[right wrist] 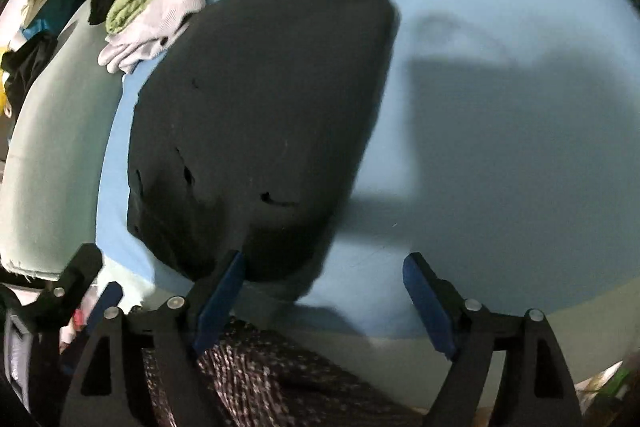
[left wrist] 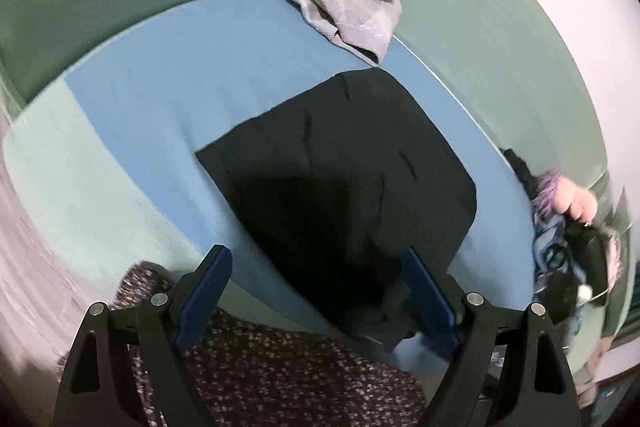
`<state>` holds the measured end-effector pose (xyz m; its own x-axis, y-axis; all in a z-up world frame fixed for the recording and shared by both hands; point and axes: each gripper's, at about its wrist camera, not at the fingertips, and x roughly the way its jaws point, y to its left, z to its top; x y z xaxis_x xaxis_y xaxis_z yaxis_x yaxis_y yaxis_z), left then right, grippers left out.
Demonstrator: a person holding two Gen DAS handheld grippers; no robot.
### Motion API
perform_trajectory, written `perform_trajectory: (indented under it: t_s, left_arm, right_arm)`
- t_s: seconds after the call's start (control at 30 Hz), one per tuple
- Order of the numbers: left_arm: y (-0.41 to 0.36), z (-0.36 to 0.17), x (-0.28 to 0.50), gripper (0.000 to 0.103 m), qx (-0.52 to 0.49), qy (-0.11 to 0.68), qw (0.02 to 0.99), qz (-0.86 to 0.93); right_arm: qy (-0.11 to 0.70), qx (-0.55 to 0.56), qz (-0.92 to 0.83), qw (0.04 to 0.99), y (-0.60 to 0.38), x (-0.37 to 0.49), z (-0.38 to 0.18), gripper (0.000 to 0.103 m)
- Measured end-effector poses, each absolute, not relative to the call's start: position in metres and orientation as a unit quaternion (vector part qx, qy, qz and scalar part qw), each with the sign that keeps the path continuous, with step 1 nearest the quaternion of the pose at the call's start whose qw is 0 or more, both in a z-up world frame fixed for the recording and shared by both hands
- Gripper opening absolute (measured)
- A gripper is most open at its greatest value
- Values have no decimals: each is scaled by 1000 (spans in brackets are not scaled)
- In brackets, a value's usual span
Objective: Fold clothes
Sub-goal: 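Grasp the folded black T-shirt with both grippers and lift it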
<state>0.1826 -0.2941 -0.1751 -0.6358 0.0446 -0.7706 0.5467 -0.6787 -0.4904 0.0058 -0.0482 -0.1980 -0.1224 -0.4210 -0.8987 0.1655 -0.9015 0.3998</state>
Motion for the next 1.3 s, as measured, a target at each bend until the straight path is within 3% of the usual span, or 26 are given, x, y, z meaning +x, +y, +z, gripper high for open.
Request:
perform_trajectory:
  t_s: [0.07, 0.43, 0.53, 0.6, 0.7, 0.8, 1.1, 1.3]
  left_arm:
    - [-294, -178, 180, 87, 402, 375, 147, -822]
    - [-302, -196, 182, 87, 394, 434, 157, -795]
    - [-305, -197, 186, 87, 380, 455, 163, -789]
    - [-307, -195, 188, 87, 374, 465, 164, -786]
    - [-310, -196, 188, 87, 363, 482, 161, -781]
    - [-312, -197, 185, 87, 363, 494, 163, -773]
    - [-315, -211, 176, 87, 299, 659, 106, -682]
    - [-314, -218, 146, 86, 294, 673, 116, -669]
  right_arm:
    - [-100, 626, -747, 198, -51, 5, -198, 91]
    - [-122, 640, -723, 230, -75, 9, -203, 94]
    - [-126, 634, -722, 245, -78, 6, -203, 72]
    - [-145, 632, -723, 237, -71, 4, -205, 46]
    - [-206, 634, -701, 254, -53, 3, -208, 23]
    - [-253, 624, -683, 284, -43, -1, -198, 15]
    - [-320, 561, -675, 356, -61, -28, -132, 14]
    - [-329, 556, -670, 365, -57, -28, -123, 14]
